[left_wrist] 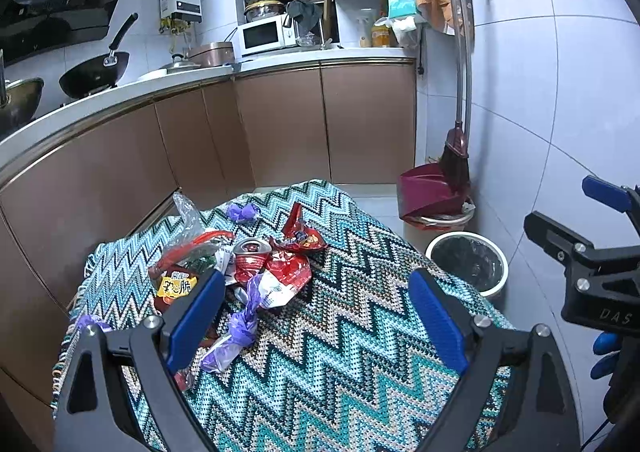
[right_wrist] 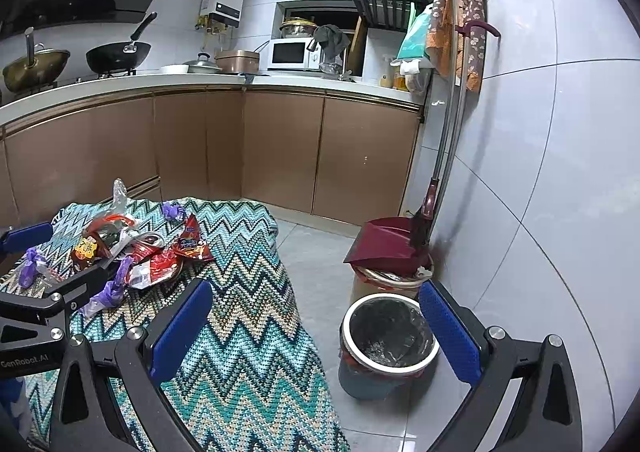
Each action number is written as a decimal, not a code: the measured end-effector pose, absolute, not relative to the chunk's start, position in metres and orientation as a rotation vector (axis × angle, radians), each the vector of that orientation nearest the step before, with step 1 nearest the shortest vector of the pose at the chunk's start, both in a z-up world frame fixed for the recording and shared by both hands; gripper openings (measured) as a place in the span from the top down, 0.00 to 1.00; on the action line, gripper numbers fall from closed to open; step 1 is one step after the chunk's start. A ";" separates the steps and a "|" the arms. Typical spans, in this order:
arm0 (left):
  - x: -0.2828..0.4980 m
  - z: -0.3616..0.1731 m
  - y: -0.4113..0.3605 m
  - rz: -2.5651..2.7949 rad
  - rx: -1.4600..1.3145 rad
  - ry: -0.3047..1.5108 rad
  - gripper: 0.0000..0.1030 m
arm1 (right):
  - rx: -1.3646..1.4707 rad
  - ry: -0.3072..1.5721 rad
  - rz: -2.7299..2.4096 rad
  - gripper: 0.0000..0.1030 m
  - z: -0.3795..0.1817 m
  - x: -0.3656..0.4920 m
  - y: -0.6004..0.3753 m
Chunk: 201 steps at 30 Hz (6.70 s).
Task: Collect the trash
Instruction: 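Approach the pile of wrappers on the blanket with both tools open, then grasp the purple plastic bag with the right tool while the left grasps clear plastic, then carry both items to the grey bin and open both tools over it, then return both open tools to the wrapper pile on the blanket, then grasp the red can with the right tool while the left grasps the yellow-labelled snack bag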
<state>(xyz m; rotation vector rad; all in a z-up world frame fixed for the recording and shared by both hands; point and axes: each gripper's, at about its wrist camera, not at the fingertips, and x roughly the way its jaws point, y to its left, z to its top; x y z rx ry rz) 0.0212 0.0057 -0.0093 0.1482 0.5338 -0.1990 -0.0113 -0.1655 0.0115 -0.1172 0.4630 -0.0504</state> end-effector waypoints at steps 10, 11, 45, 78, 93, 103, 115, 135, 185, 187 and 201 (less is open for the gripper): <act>0.023 -0.020 0.026 -0.197 0.119 0.571 0.10 | -0.096 0.494 0.028 0.00 0.008 -0.002 -0.154; 0.024 -0.022 0.031 -0.192 0.113 0.575 0.09 | -0.098 0.498 0.040 0.00 0.008 0.000 -0.152; 0.098 -0.125 0.222 0.045 -0.347 0.858 0.11 | 0.152 0.933 0.762 0.49 -0.097 0.117 -0.034; 0.044 -0.067 0.192 -0.040 -0.282 0.755 0.86 | 0.155 0.846 0.804 0.68 -0.076 0.089 -0.024; 0.139 -0.021 -0.055 -0.461 -0.021 0.793 0.86 | 0.169 0.654 0.169 0.68 -0.051 0.056 -0.265; 0.261 -0.060 -0.233 -0.594 0.057 0.894 0.84 | 0.106 0.715 -0.105 0.68 -0.108 0.129 -0.346; 0.347 -0.155 -0.324 -0.643 0.006 1.073 0.67 | 0.072 0.840 -0.205 0.64 -0.175 0.206 -0.420; 0.277 -0.074 -0.256 -0.624 -0.068 0.819 0.60 | 0.107 0.755 -0.206 0.46 -0.125 0.173 -0.393; 0.061 -0.063 0.180 -0.074 -0.189 0.660 0.31 | 0.122 0.718 0.505 0.44 -0.029 0.075 -0.093; 0.072 -0.067 0.177 -0.073 -0.158 0.661 0.31 | 0.150 0.766 0.533 0.44 -0.045 0.090 -0.085; 0.142 -0.099 0.167 -0.092 -0.064 0.707 0.31 | 0.423 0.965 0.638 0.44 -0.110 0.169 -0.074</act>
